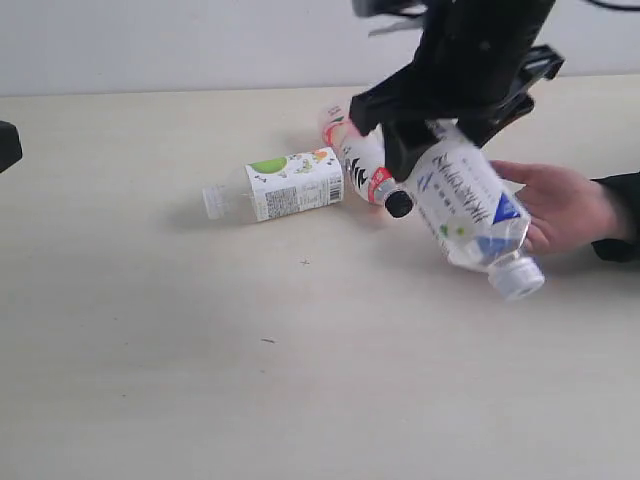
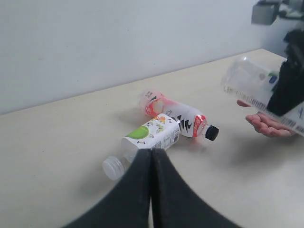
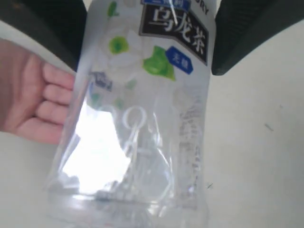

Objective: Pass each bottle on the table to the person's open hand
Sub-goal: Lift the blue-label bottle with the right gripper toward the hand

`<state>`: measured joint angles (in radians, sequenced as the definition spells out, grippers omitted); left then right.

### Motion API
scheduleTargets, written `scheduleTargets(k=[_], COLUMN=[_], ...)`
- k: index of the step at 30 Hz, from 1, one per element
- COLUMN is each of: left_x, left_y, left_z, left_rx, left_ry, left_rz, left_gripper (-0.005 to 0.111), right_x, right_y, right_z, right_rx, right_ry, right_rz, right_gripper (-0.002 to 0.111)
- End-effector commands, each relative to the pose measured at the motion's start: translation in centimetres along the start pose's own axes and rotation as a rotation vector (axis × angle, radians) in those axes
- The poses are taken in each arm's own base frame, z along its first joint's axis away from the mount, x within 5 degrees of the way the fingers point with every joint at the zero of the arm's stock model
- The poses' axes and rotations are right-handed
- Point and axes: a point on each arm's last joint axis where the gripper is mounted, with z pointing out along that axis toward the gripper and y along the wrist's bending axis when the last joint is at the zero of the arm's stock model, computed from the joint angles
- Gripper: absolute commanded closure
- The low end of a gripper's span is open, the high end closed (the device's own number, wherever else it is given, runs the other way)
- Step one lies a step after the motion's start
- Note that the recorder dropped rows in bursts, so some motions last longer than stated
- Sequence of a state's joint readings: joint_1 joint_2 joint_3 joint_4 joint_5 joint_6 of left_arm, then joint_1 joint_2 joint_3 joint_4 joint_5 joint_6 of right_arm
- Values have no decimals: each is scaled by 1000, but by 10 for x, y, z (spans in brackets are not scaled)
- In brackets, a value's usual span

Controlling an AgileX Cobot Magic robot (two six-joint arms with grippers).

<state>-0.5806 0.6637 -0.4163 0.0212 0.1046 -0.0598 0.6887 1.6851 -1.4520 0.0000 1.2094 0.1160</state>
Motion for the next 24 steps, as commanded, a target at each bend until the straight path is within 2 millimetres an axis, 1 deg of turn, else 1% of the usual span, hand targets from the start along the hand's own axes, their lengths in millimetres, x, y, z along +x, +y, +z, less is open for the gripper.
scheduleTargets(k=[1, 5, 8, 11, 16, 19, 24], left_x=[0, 0, 0, 0, 0, 0, 0], left_y=[0, 0, 0, 0, 0, 0, 0], left_z=[-1, -1, -1, -1, -1, -1, -1], left_rx=[-2, -2, -2, -2, -2, -2, -2], left_ry=[-7, -7, -7, -7, -7, -7, -7], left_rz=[4, 4, 4, 4, 4, 4, 4], left_gripper=[106, 106, 106, 106, 106, 106, 106], right_x=[9, 15, 19, 24, 38, 40, 41], right_y=[-28, -60, -77, -89, -103, -104, -104], right_z=[-42, -57, -54, -40, -12, 0, 11], right_rx=[87, 109, 117, 129, 137, 138, 136], right_ry=[-117, -153, -138, -86, 25, 1, -26], right_rz=[57, 156, 216, 250, 295, 291, 286], right_gripper=[108, 108, 108, 108, 108, 108, 108])
